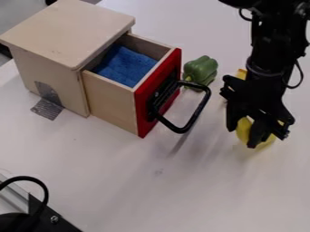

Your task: Took the banana out of the drawer and put it on the right side of the table

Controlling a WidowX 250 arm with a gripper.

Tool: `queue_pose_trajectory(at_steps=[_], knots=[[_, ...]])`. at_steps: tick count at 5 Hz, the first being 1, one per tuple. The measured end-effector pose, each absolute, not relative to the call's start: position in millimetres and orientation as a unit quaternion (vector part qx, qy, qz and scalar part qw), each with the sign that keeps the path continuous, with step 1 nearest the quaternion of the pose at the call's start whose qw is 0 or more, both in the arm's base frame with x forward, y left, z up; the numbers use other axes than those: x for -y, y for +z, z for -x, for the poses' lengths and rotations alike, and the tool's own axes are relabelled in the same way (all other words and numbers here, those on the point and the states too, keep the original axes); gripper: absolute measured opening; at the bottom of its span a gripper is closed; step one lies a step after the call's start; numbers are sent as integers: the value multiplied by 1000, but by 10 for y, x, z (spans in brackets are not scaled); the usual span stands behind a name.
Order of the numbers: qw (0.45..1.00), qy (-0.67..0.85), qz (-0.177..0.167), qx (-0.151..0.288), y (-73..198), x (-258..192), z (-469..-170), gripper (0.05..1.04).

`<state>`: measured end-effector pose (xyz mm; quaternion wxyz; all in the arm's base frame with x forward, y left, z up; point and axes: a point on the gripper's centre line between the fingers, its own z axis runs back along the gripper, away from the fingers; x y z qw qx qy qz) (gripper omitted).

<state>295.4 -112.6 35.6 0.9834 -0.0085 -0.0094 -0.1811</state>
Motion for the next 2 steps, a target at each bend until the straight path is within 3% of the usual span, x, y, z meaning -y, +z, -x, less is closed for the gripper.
queue_pose_trajectory(at_steps=[1,2], knots=[[987,-158,20,-11,295,1160,-2897,595],[986,-159,11,-43,324,1114,-2824,877]])
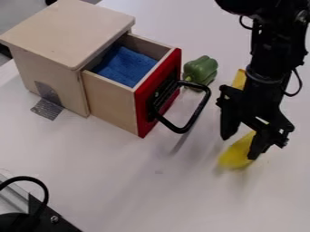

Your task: Took the banana out of the drawer and put it on the right side of the table

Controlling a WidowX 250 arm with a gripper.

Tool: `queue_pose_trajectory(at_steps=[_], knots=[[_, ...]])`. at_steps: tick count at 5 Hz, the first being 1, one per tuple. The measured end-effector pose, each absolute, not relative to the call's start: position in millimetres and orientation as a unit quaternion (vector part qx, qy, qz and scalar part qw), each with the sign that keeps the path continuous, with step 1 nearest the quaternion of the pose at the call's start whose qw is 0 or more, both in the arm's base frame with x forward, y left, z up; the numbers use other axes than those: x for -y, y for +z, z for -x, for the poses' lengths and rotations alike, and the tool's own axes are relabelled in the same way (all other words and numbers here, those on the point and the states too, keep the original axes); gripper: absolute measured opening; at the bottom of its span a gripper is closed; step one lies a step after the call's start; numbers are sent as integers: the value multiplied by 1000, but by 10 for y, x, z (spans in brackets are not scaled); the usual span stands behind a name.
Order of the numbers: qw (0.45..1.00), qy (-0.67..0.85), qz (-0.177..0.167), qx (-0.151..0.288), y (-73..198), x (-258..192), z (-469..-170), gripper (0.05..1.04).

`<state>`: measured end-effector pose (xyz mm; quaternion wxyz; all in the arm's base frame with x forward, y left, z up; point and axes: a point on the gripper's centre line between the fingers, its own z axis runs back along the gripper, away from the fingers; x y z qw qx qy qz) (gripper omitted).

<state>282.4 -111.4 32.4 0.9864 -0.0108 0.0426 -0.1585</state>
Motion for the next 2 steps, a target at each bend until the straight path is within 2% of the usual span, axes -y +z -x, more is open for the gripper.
queue_pose_trajectory(at_steps=[1,2], knots=[[985,-172,0,-29,585,1034,-2858,1005],[983,-183,9,-13,1005,906,-2884,1000]])
